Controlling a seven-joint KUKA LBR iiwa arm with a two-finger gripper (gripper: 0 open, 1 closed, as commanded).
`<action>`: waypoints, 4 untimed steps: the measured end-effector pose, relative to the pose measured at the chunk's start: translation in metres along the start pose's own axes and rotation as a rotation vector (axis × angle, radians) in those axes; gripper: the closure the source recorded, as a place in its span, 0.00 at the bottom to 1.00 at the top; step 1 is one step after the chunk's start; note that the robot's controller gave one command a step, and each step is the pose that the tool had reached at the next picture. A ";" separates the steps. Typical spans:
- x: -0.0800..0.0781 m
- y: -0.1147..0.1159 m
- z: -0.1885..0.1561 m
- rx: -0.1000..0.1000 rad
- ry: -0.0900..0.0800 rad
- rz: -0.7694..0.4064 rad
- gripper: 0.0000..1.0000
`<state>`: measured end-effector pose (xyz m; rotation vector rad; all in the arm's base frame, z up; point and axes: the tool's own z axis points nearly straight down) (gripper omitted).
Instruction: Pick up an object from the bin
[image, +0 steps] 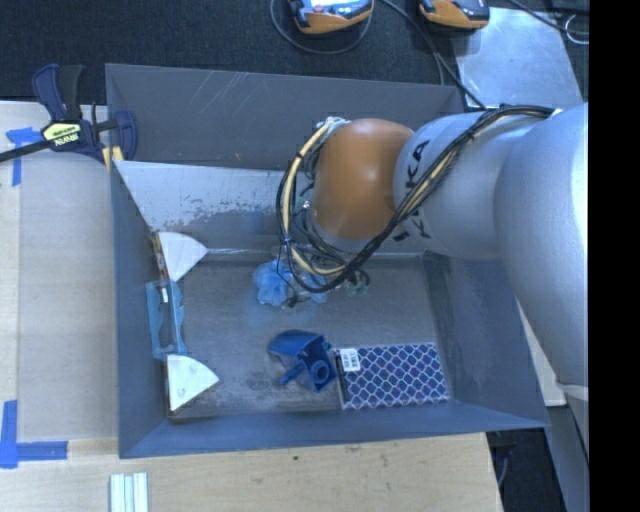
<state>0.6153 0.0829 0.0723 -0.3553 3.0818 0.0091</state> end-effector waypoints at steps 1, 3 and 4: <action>0.000 0.000 0.000 0.000 0.000 0.000 1.00; -0.015 0.010 -0.026 0.000 -0.006 0.029 1.00; -0.007 0.005 -0.107 0.000 0.001 0.047 1.00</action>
Offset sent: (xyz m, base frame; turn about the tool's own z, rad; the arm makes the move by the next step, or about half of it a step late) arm 0.0054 0.0009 0.2059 0.0691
